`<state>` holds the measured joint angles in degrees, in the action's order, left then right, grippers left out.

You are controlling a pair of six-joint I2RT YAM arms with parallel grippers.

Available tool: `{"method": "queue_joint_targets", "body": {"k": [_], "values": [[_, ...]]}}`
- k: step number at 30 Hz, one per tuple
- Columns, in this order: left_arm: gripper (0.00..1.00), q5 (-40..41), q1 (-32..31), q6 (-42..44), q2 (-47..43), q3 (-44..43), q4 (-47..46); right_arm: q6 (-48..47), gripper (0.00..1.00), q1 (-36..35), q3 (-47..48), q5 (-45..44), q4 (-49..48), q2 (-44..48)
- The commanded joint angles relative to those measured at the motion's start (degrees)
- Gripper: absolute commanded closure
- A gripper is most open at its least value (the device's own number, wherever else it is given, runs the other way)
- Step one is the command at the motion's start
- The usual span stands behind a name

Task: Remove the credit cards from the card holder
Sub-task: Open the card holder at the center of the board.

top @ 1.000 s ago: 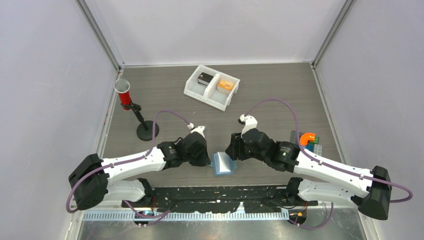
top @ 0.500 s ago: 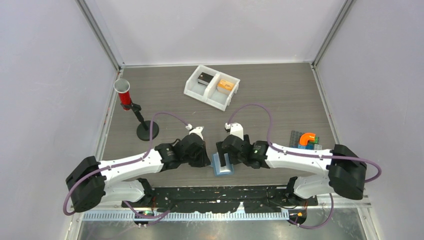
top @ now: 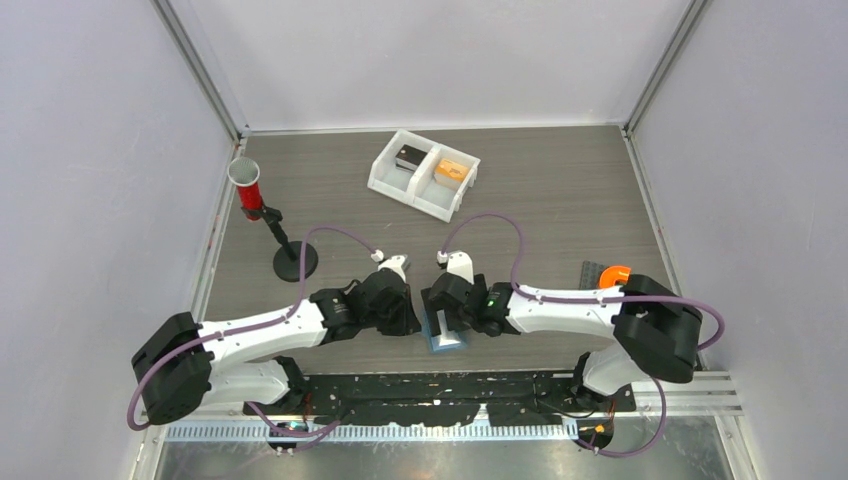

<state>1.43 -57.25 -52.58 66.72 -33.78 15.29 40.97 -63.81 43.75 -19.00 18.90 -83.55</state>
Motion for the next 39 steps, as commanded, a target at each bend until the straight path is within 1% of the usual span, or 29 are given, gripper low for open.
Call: {"method": "queue_joint_targets", "body": {"k": [1, 4, 6, 10, 11, 13, 16, 18, 23, 29, 39], "values": [[1.0, -0.5, 0.1, -0.7, -0.4, 0.3, -3.6, 1.2, 0.01, -0.4, 2.2, -0.2, -3.0, -1.9], [1.0, -0.1, 0.1, -0.8, -0.8, 0.7, -3.6, 1.4, 0.01, -0.5, 2.5, -1.4, -2.2, -2.6], [1.0, 0.1, 0.2, -0.9, -1.1, 1.0, -3.6, 1.5, 0.03, -0.4, 2.5, -2.4, -1.6, -2.6], [1.0, 0.6, 0.1, -0.9, -1.5, 1.2, -3.0, 1.0, 0.12, -0.4, 2.3, -3.1, -1.0, -2.7], [1.0, 0.8, 0.1, -0.8, -1.6, 1.2, -2.9, 1.0, 0.12, -0.4, 2.1, -3.0, -1.0, -2.7], [1.0, 0.9, 0.1, -0.8, -1.7, 1.3, -2.8, 1.1, 0.1, -0.4, 1.9, -2.4, -1.3, -2.6], [1.0, 1.1, 0.1, -0.8, -1.7, 1.3, -2.8, 1.0, 0.03, -0.4, 1.6, -1.6, -2.2, -2.1], [1.0, 1.1, 0.1, -0.9, -1.7, 1.3, -2.8, 1.0, 0.01, -0.4, 1.6, -1.2, -2.5, -2.1], [1.0, 1.0, 0.1, -0.9, -1.9, 1.5, -2.9, 0.8, 0.0, -0.4, 1.7, -0.9, -3.0, -3.0], [1.0, 1.3, 0.1, -0.8, -1.9, 1.6, -2.7, 1.1, 0.03, -0.4, 1.3, -0.2, -3.8, -4.0], [1.0, 1.7, 0.1, -0.9, -2.1, 2.0, -2.8, 1.8, 0.03, -0.4, 1.3, -1.2, -3.1, -6.0]]}}
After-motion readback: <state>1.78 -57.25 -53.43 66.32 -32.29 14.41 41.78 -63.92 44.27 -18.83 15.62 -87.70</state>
